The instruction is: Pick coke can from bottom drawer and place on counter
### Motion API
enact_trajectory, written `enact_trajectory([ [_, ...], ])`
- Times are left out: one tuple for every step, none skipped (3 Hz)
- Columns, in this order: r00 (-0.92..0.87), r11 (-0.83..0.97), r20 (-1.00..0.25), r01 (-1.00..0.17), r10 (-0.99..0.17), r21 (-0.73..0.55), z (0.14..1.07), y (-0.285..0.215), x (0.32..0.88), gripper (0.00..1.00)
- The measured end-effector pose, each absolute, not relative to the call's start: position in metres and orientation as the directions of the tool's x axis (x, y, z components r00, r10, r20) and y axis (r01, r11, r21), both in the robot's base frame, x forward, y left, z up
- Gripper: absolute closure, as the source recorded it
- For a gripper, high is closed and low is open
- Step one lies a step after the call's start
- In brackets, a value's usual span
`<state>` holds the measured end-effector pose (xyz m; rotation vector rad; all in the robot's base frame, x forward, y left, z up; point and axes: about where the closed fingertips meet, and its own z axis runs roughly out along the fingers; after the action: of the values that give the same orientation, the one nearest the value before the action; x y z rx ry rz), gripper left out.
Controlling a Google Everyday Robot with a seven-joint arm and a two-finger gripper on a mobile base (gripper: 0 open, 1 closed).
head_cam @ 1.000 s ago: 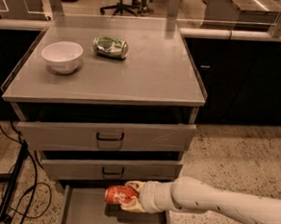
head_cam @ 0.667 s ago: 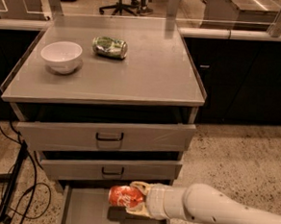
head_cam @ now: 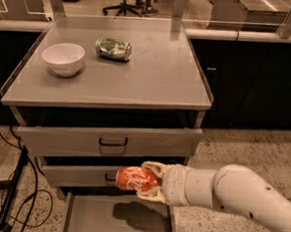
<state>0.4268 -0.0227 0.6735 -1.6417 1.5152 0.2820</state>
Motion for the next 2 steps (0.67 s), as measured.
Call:
enact_trajectory([
  [0.253,0.120,-0.670,-0.881,-0.698,-0.458,0.6982,-0.0250,0.4442,1.00],
  [0.260,0.113,-0.667,-0.880,-0.698,-0.462,0.7007,-0.0229,0.4466,1.00],
])
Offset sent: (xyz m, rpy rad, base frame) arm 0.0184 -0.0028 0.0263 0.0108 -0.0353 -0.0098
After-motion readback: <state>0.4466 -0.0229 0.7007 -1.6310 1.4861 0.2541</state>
